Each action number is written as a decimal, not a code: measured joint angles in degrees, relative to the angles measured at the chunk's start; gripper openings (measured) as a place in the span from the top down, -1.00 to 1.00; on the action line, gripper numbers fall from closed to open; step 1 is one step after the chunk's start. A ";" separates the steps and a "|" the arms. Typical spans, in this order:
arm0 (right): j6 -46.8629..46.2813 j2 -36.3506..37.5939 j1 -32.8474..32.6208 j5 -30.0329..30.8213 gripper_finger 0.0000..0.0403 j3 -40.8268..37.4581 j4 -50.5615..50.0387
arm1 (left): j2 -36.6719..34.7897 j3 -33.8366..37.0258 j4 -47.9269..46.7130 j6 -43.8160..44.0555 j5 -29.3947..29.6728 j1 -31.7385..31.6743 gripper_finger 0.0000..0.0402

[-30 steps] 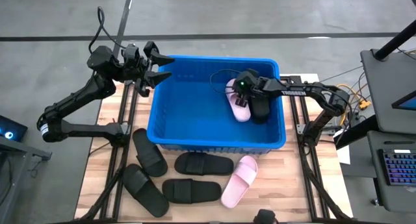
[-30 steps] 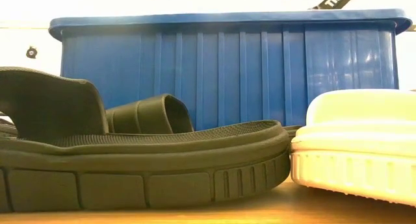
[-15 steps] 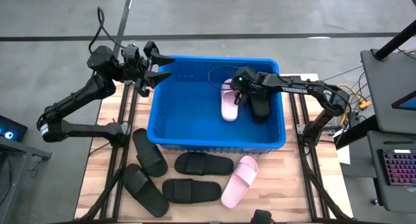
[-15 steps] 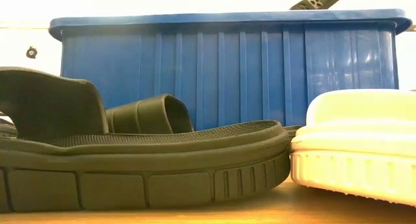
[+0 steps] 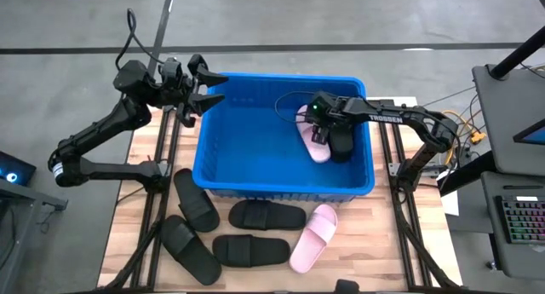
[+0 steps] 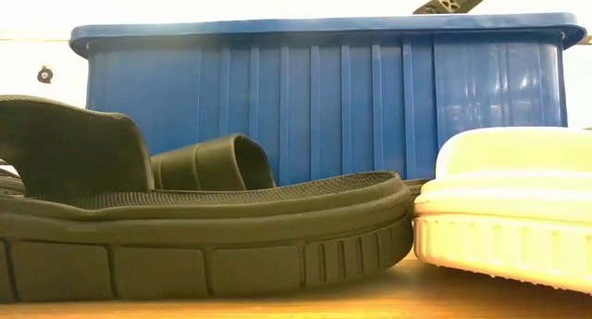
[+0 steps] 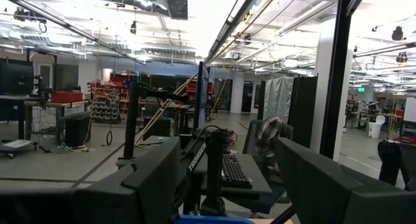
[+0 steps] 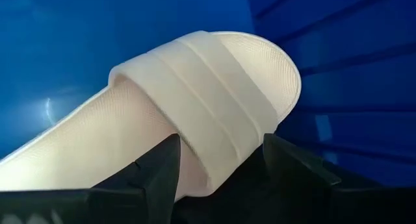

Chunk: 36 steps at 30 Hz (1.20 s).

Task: Pick and place slides into bin
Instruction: Put the pink slide into the blue container

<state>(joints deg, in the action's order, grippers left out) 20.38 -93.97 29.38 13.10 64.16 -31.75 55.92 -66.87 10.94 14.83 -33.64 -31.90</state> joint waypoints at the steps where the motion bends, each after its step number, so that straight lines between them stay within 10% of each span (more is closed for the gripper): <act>1: -0.61 0.00 -0.13 -0.01 -0.04 0.03 -0.19 | -0.06 0.00 -0.02 0.00 0.00 0.02 -0.18; 15: -5.56 0.07 -1.17 -7.06 -0.04 1.72 -0.94 | -0.61 0.17 -1.49 -0.07 0.00 0.02 -0.18; 25: 24.01 0.07 -2.71 -4.15 -0.04 0.73 -0.51 | -0.63 0.52 -1.78 -0.11 0.00 0.02 -0.18; 36: 29.62 0.07 -1.99 -2.05 -0.01 -3.26 5.55 | -0.85 0.55 -2.56 -0.20 0.00 0.02 -0.18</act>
<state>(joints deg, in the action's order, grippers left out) 50.00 -93.91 27.40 11.05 60.90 -26.20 55.07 -66.32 8.38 14.63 -33.65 -31.88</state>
